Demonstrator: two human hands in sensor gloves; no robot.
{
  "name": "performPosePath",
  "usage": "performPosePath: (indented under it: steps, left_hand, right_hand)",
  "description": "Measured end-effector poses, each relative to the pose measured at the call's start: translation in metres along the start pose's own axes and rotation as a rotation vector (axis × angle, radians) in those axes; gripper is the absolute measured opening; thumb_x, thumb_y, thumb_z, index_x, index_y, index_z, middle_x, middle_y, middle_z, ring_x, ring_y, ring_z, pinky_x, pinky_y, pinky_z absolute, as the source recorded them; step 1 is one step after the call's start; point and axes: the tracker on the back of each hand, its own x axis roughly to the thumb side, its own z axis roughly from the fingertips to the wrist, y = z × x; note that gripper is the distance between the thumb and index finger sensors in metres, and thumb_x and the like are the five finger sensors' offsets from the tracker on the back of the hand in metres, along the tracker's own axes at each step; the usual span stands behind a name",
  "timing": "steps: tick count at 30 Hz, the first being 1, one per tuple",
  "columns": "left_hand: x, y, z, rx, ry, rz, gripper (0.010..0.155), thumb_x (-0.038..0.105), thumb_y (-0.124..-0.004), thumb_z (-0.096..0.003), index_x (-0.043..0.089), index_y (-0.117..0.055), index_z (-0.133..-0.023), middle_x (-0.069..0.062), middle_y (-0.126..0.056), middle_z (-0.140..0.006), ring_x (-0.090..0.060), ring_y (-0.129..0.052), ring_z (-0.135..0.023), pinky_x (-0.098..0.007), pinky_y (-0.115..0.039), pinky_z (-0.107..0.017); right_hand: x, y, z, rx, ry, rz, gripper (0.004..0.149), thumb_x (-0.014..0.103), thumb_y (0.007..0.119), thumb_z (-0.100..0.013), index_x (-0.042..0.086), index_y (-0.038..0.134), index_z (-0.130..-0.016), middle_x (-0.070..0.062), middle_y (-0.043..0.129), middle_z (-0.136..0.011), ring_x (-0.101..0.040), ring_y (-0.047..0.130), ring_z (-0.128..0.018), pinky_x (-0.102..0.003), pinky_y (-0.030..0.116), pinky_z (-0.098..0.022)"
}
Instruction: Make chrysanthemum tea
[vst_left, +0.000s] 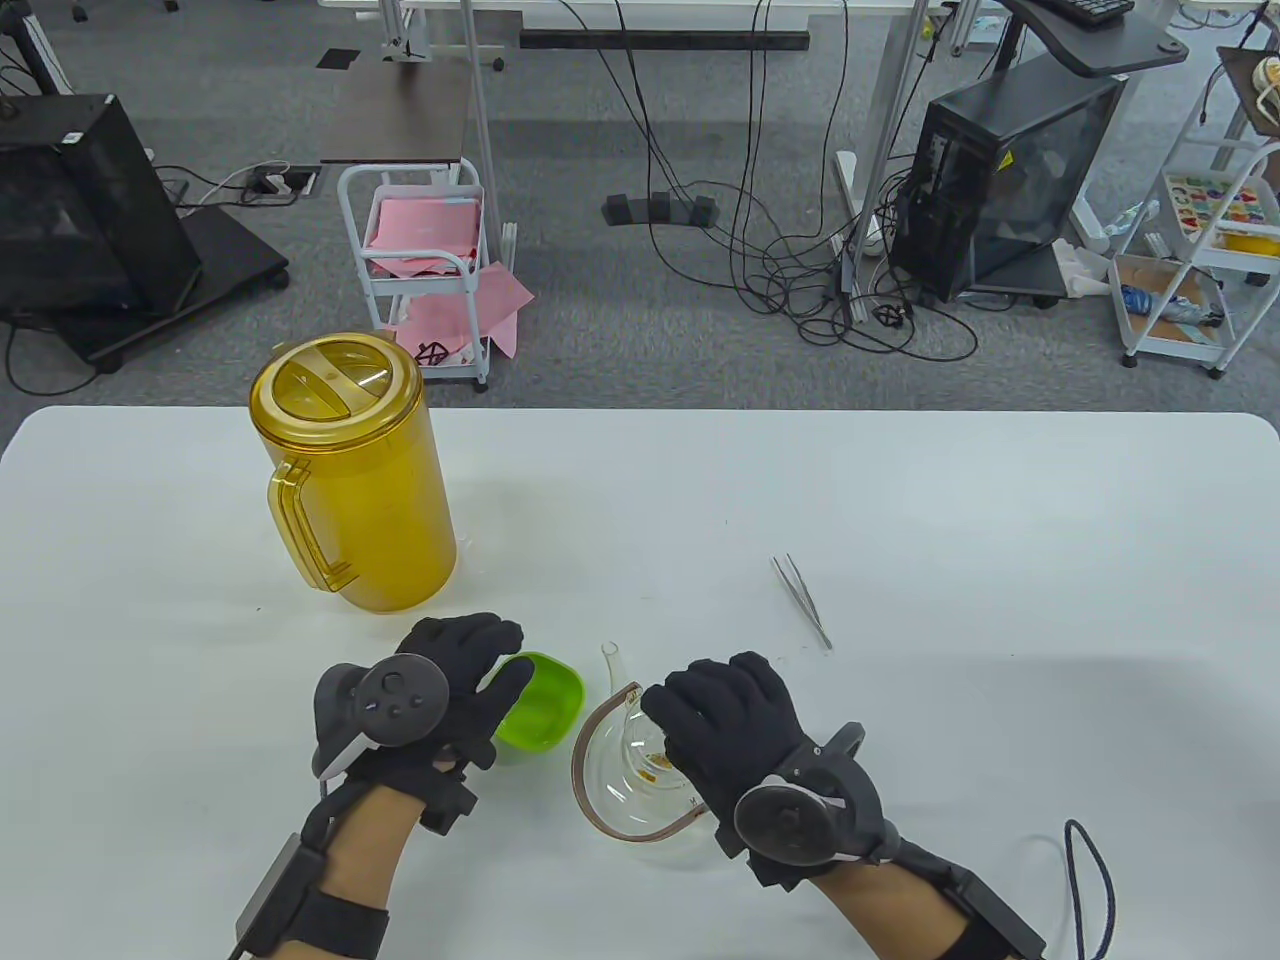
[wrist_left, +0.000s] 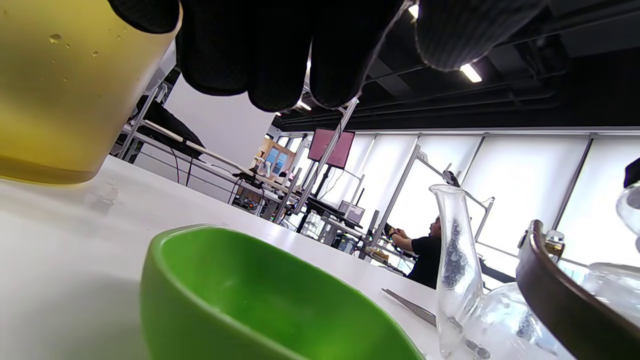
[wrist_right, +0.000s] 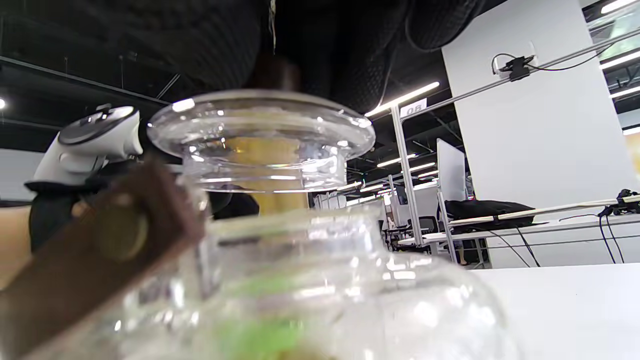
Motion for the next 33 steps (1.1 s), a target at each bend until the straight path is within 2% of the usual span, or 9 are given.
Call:
performPosePath:
  steps: [5,8,16,19,24,29,33]
  left_hand:
    - [-0.001,0.002,0.000,0.007,0.005,-0.006,0.057,0.059,-0.071,-0.0566,0.022,-0.078,-0.100,-0.013,-0.082,-0.106,-0.044,-0.075,-0.095,-0.068,-0.048,-0.075]
    - [-0.001,0.003,0.000,0.009,0.008,-0.007,0.058,0.059,-0.071,-0.0567,0.022,-0.078,-0.100,-0.013,-0.082,-0.105,-0.044,-0.075,-0.094,-0.068,-0.048,-0.075]
    - [0.000,0.001,0.000,-0.003,0.001,-0.015,0.058,0.059,-0.071,-0.0566,0.022,-0.077,-0.100,-0.013,-0.082,-0.105,-0.044,-0.075,-0.094,-0.068,-0.048,-0.075]
    - [-0.001,0.002,0.000,-0.002,0.007,-0.012,0.058,0.059,-0.071,-0.0567,0.022,-0.077,-0.101,-0.013,-0.082,-0.106,-0.044,-0.074,-0.095,-0.068,-0.048,-0.075]
    - [-0.004,0.002,0.001,0.002,0.021,-0.006,0.058,0.059,-0.070,-0.0567,0.022,-0.077,-0.101,-0.013,-0.082,-0.106,-0.044,-0.073,-0.097,-0.068,-0.047,-0.075]
    - [-0.008,0.003,0.001,0.007,0.037,0.004,0.062,0.059,-0.070,-0.0567,0.023,-0.068,-0.107,-0.013,-0.078,-0.111,-0.045,-0.069,-0.102,-0.068,-0.044,-0.077]
    - [-0.012,0.002,0.001,0.004,0.053,0.003,0.065,0.060,-0.070,-0.0565,0.024,-0.064,-0.110,-0.013,-0.073,-0.116,-0.045,-0.064,-0.107,-0.067,-0.041,-0.077]
  right_hand:
    - [-0.001,0.013,-0.001,0.060,0.001,0.025,0.048,0.036,0.075,-0.058,0.027,0.074,-0.105,-0.005,0.073,-0.106,-0.035,0.076,-0.101,-0.066,0.049,-0.075]
    - [-0.004,0.013,-0.001,0.067,0.001,0.016,0.048,0.038,0.074,-0.058,0.031,0.073,-0.105,-0.003,0.072,-0.107,-0.035,0.075,-0.102,-0.066,0.049,-0.075]
    - [-0.021,-0.013,0.002,-0.074,0.080,-0.014,0.049,0.040,0.071,-0.058,0.031,0.071,-0.106,-0.001,0.070,-0.109,-0.034,0.071,-0.105,-0.066,0.047,-0.076]
    - [-0.038,-0.028,0.005,-0.139,0.148,-0.008,0.051,0.041,0.070,-0.058,0.030,0.067,-0.108,-0.002,0.067,-0.110,-0.034,0.069,-0.106,-0.065,0.047,-0.076]
    - [-0.087,-0.045,0.014,-0.216,0.340,-0.070,0.057,0.047,0.069,-0.057,0.028,0.061,-0.111,-0.002,0.062,-0.113,-0.035,0.064,-0.109,-0.065,0.046,-0.077]
    - [-0.131,-0.041,0.023,-0.163,0.485,-0.098,0.062,0.052,0.069,-0.056,0.028,0.058,-0.112,-0.003,0.059,-0.115,-0.037,0.060,-0.111,-0.065,0.045,-0.077]
    - [-0.157,-0.030,0.029,-0.062,0.570,-0.069,0.066,0.055,0.069,-0.056,0.027,0.055,-0.114,-0.003,0.057,-0.117,-0.038,0.057,-0.112,-0.066,0.045,-0.077]
